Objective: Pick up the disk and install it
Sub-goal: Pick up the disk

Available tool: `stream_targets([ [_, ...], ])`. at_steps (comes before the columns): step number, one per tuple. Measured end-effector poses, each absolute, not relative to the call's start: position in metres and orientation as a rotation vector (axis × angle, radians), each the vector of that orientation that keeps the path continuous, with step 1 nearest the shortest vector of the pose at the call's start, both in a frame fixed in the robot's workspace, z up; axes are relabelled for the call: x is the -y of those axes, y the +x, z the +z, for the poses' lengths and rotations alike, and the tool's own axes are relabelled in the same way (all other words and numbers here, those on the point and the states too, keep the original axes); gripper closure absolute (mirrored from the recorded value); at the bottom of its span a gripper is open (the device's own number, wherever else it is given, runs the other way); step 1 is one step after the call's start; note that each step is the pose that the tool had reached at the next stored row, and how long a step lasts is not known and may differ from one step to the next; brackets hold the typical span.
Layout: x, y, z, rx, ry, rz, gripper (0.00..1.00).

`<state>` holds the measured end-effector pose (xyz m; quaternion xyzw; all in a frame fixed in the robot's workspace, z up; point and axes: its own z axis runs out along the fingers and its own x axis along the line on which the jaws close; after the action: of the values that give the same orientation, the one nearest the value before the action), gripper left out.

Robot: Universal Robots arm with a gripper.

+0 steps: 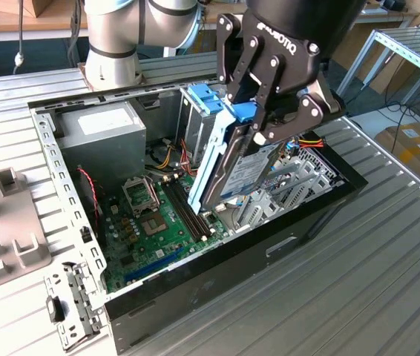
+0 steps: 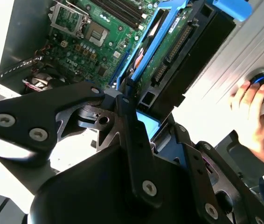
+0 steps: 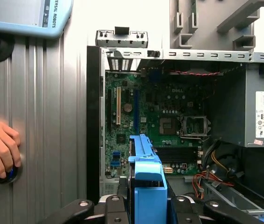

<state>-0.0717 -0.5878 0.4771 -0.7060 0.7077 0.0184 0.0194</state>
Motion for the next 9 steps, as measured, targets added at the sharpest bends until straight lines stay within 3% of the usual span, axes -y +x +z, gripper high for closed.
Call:
stream_targets([
  [9, 0.6, -0.054, 0.476, -2.196, -2.191, 0.057, 0.63],
])
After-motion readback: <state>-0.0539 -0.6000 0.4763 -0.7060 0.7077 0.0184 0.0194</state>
